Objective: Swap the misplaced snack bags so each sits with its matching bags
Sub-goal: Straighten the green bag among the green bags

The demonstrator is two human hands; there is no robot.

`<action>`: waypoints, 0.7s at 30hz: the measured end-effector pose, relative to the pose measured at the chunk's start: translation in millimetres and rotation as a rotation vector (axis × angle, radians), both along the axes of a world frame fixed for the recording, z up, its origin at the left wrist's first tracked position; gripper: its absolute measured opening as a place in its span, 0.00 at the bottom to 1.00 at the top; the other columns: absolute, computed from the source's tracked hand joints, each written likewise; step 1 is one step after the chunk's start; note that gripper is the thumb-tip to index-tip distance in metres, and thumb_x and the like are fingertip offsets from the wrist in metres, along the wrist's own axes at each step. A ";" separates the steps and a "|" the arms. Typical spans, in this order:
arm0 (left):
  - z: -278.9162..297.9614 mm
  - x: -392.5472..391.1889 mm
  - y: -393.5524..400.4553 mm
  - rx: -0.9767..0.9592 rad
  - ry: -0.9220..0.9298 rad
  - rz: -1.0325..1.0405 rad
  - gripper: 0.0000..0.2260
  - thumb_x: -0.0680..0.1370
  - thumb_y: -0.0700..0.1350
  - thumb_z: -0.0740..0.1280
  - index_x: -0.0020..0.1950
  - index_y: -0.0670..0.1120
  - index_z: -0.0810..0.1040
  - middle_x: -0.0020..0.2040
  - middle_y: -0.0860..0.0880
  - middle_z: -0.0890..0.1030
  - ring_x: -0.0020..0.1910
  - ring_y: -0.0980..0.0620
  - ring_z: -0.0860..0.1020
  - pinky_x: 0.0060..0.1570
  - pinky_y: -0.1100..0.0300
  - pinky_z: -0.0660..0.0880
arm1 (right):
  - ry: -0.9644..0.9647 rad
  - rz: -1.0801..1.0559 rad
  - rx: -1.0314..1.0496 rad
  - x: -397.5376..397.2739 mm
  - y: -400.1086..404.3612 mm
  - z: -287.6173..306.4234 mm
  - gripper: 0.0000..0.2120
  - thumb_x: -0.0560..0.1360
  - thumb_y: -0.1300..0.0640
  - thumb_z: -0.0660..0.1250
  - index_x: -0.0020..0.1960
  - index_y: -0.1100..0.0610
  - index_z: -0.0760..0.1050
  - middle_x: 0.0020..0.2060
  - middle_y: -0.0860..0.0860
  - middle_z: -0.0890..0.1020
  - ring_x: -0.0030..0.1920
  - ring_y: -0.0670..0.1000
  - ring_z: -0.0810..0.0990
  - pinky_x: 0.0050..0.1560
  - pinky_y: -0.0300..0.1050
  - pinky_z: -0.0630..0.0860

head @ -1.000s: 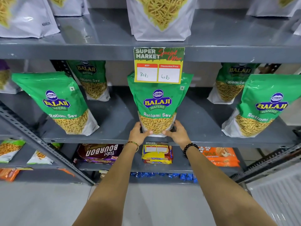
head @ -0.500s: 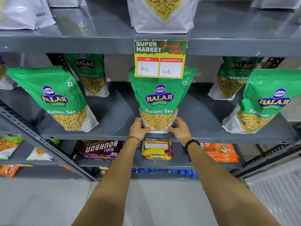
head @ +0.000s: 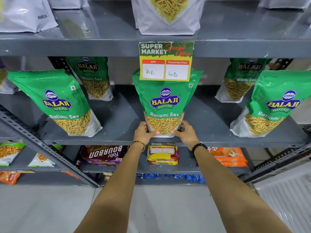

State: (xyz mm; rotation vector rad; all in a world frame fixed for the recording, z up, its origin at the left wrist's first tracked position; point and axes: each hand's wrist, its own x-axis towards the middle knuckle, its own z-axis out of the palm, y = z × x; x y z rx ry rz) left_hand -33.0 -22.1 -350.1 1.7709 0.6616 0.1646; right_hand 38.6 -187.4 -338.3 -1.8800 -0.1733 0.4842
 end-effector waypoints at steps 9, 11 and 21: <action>1.9 -1.2 -1.5 -0.003 -0.003 -0.001 0.23 0.66 0.41 0.75 0.56 0.42 0.69 0.60 0.41 0.77 0.52 0.51 0.74 0.53 0.57 0.72 | 0.000 0.000 0.001 0.0 -0.8 -0.7 0.22 0.69 0.63 0.71 0.61 0.59 0.69 0.60 0.57 0.78 0.55 0.51 0.75 0.58 0.48 0.73; 2.7 -1.5 -1.2 0.002 -0.002 0.000 0.23 0.66 0.41 0.75 0.55 0.41 0.69 0.60 0.41 0.77 0.51 0.51 0.74 0.52 0.58 0.71 | 0.001 -0.003 0.004 -0.3 -0.9 -1.1 0.22 0.69 0.63 0.71 0.61 0.59 0.70 0.60 0.57 0.78 0.55 0.52 0.75 0.58 0.48 0.73; 2.0 -2.4 -0.5 0.017 0.018 -0.008 0.25 0.65 0.42 0.76 0.56 0.41 0.68 0.60 0.41 0.77 0.54 0.47 0.75 0.53 0.56 0.73 | 0.020 0.000 0.025 -0.1 -1.3 -1.4 0.21 0.69 0.63 0.72 0.59 0.59 0.70 0.59 0.57 0.79 0.55 0.53 0.76 0.58 0.48 0.74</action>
